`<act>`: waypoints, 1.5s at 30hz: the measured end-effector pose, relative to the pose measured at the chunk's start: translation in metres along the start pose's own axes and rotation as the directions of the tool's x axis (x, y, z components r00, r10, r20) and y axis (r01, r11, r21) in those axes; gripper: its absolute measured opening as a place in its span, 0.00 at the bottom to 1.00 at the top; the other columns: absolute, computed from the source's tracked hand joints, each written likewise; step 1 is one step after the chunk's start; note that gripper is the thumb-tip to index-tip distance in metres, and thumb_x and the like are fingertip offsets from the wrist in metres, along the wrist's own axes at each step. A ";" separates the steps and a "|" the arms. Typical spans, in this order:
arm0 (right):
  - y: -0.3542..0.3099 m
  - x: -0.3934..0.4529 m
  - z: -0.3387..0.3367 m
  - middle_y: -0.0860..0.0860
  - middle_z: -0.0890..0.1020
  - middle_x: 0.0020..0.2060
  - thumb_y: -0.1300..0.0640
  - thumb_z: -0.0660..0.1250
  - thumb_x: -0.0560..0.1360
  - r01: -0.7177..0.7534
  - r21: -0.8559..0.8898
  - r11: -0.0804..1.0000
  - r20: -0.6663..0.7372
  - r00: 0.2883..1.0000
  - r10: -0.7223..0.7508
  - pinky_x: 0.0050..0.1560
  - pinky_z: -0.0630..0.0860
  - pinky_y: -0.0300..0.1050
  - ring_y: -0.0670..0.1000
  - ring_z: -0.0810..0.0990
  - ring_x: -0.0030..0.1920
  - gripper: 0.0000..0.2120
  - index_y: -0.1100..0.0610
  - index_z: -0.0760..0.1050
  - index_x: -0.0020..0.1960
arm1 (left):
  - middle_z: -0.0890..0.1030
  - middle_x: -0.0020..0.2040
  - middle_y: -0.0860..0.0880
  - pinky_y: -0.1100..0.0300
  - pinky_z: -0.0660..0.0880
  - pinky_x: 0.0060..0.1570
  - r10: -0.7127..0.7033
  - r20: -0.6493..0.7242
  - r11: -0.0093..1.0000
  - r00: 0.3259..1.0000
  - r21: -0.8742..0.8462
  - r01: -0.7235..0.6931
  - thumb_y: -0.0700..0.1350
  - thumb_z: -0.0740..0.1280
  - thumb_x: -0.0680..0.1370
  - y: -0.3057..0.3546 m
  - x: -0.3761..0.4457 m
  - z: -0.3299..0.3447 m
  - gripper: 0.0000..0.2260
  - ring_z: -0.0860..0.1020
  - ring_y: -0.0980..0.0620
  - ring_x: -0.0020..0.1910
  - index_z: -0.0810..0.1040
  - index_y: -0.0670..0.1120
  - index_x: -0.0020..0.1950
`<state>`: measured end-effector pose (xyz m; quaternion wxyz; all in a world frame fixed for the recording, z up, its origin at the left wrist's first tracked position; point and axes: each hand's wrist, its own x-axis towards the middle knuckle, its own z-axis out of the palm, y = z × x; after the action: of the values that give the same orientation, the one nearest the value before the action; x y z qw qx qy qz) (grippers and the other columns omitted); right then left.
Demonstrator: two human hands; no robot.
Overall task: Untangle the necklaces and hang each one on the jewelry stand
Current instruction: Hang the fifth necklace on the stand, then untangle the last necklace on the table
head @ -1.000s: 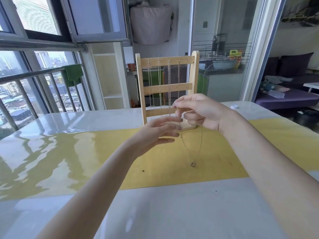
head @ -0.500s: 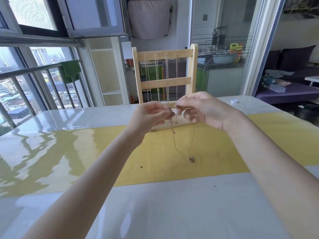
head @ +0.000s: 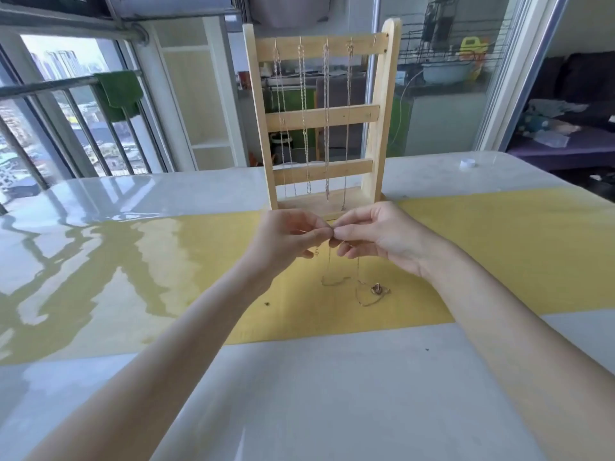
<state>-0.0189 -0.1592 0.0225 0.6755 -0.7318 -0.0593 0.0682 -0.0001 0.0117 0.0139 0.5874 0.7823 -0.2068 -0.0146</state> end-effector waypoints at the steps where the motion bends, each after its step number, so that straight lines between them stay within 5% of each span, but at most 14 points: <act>1: 0.003 0.002 -0.001 0.56 0.83 0.35 0.68 0.68 0.73 -0.009 0.004 1.000 0.013 1.000 0.009 0.33 0.77 0.36 0.49 0.82 0.33 0.03 0.64 0.79 0.46 | 0.81 0.32 0.56 0.68 0.74 0.34 -0.008 0.020 1.000 1.000 0.007 0.008 0.39 0.70 0.75 -0.002 0.001 0.000 0.06 0.77 0.60 0.34 0.80 0.46 0.38; 7: 0.019 0.012 -0.009 0.53 0.81 0.34 0.65 0.67 0.72 -0.087 0.041 0.995 0.183 0.980 0.078 0.32 0.75 0.34 0.47 0.79 0.33 0.04 0.64 0.78 0.46 | 0.82 0.36 0.52 0.66 0.75 0.37 -0.104 0.214 0.994 0.971 -0.001 0.107 0.36 0.66 0.77 -0.015 0.004 -0.007 0.06 0.78 0.57 0.37 0.79 0.43 0.42; 12: 0.027 0.017 -0.011 0.52 0.78 0.31 0.61 0.67 0.67 -0.147 0.157 0.977 0.224 0.968 0.110 0.27 0.72 0.33 0.46 0.76 0.29 0.06 0.61 0.75 0.43 | 0.81 0.37 0.52 0.66 0.75 0.38 -0.130 0.225 0.990 0.966 -0.025 0.139 0.35 0.66 0.77 -0.018 0.004 -0.007 0.07 0.78 0.58 0.36 0.77 0.43 0.41; 17: 0.033 0.017 -0.010 0.49 0.73 0.29 0.58 0.69 0.66 -0.120 0.058 0.991 0.193 0.975 0.107 0.26 0.51 0.36 0.43 0.62 0.24 0.09 0.59 0.79 0.46 | 0.79 0.36 0.50 0.67 0.74 0.36 -0.145 0.159 0.978 0.977 -0.129 0.166 0.34 0.65 0.77 -0.020 0.004 -0.008 0.08 0.77 0.57 0.37 0.76 0.44 0.39; 21: 0.031 0.019 -0.007 0.48 0.65 0.24 0.55 0.73 0.63 -0.054 -0.049 0.997 0.105 0.993 0.059 0.23 0.55 0.34 0.45 0.58 0.25 0.10 0.59 0.82 0.43 | 0.82 0.37 0.51 0.66 0.74 0.31 -0.192 0.092 0.956 0.977 -0.209 0.207 0.35 0.62 0.78 -0.019 0.005 -0.008 0.09 0.79 0.56 0.35 0.73 0.43 0.39; 24: 0.030 0.020 -0.007 0.47 0.63 0.24 0.55 0.73 0.64 -0.006 0.044 0.999 0.067 0.998 0.003 0.23 0.54 0.34 0.45 0.57 0.25 0.08 0.58 0.81 0.41 | 0.81 0.35 0.49 0.67 0.73 0.28 -0.229 0.130 0.921 0.965 -0.292 0.258 0.37 0.61 0.80 -0.018 0.004 -0.008 0.08 0.77 0.56 0.30 0.72 0.43 0.40; 27: 0.032 0.022 -0.011 0.46 0.68 0.25 0.57 0.71 0.65 0.016 0.170 0.985 0.056 0.998 -0.026 0.23 0.54 0.35 0.44 0.59 0.25 0.06 0.59 0.79 0.40 | 0.80 0.36 0.50 0.68 0.72 0.28 -0.224 0.184 0.909 0.957 -0.316 0.273 0.38 0.63 0.79 -0.018 0.003 -0.008 0.06 0.75 0.56 0.29 0.74 0.43 0.41; 32: 0.042 0.025 -0.005 0.53 0.81 0.35 0.57 0.71 0.67 0.018 0.126 0.992 0.115 0.993 -0.032 0.26 0.69 0.36 0.46 0.72 0.29 0.11 0.62 0.81 0.46 | 0.81 0.34 0.49 0.67 0.74 0.31 -0.206 0.115 0.947 0.972 -0.227 0.228 0.39 0.68 0.75 -0.022 0.004 -0.003 0.03 0.78 0.56 0.31 0.77 0.44 0.41; 38: 0.046 0.026 0.000 0.50 0.79 0.31 0.64 0.71 0.70 0.072 0.060 0.996 0.078 0.994 -0.076 0.28 0.71 0.36 0.45 0.73 0.30 0.02 0.60 0.80 0.42 | 0.82 0.30 0.48 0.67 0.76 0.32 -0.171 0.021 0.966 0.985 -0.191 0.172 0.37 0.68 0.75 -0.023 0.005 0.001 0.02 0.80 0.55 0.29 0.77 0.43 0.45; 45: 0.044 0.023 -0.001 0.48 0.79 0.31 0.67 0.68 0.73 0.088 0.080 0.993 0.107 0.990 -0.096 0.28 0.72 0.36 0.44 0.74 0.30 0.03 0.61 0.78 0.42 | 0.84 0.37 0.47 0.64 0.77 0.33 -0.256 0.127 0.938 0.958 -0.206 0.278 0.36 0.66 0.77 -0.019 0.005 -0.005 0.04 0.83 0.52 0.38 0.77 0.45 0.50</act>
<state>0.0032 -0.1598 -0.0221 0.7005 -0.6976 -0.1278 0.0797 0.0116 0.0187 -0.0010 0.6527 0.7309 -0.1243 -0.1559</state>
